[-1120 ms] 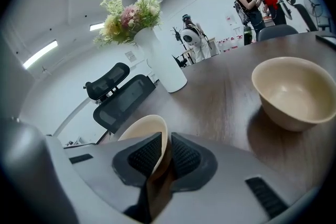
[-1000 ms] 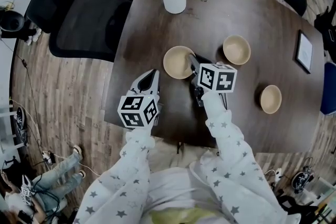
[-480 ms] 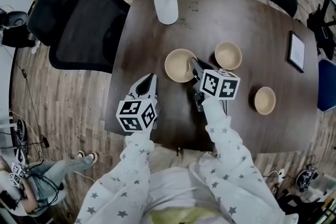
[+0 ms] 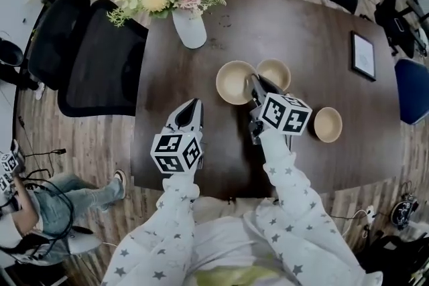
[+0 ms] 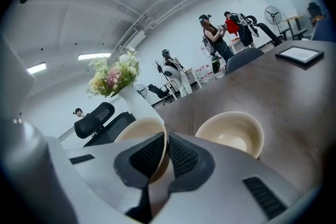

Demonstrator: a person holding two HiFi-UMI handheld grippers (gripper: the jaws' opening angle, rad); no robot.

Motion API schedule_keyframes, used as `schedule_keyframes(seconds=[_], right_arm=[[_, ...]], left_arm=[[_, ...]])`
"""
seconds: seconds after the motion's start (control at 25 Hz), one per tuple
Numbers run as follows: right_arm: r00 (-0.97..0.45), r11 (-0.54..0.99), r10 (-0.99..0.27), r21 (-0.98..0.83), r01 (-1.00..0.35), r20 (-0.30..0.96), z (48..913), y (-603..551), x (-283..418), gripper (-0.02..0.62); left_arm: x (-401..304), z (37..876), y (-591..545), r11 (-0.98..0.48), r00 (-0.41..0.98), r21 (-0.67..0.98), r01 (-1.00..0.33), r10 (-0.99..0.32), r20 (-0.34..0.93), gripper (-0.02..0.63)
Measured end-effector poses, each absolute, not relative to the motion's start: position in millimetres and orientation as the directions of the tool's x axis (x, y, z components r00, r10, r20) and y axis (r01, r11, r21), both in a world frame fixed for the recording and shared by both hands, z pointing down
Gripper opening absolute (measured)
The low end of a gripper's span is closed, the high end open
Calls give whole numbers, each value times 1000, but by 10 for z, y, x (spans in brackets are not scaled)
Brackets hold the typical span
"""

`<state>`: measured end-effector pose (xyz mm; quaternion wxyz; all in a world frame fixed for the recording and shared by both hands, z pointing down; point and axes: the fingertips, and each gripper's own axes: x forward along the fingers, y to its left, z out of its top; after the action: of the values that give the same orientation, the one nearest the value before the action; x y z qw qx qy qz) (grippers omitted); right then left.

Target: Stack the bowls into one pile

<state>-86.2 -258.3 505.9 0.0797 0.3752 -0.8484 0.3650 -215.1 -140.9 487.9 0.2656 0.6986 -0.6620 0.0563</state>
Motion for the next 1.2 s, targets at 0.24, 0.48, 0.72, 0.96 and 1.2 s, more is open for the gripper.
schedule_keyframes(seconds=[0.24,0.48,0.72,0.96,1.2], right_arm=[[-626,368,-675,-558,-744,389,5005,-2776,-463,40],[-555,289,-741,-568,-771,377,4952,-2931,-81,40],[-473,195,-777,-555,-809,416,5060,-3024,212,40],[-416,128,-777,-528,-840,473,5279,-3089,375,40],[-396,119,-765,-492,-862,508,5422,-3129,381,41]], left_arm=[[-1908,4854,-1619,-56,183,298,-953,-890,417,25],[-1636,4826,-1790,-127,248,298,-946,-876,414,25],[-1421,4857,-1904,-177,294,296,-939,-859,419,25],[-1235,4943,-1934,-222,343,302,-927,-828,444,25],[-1164,5044,-1925,-233,362,310,-922,-806,468,25]])
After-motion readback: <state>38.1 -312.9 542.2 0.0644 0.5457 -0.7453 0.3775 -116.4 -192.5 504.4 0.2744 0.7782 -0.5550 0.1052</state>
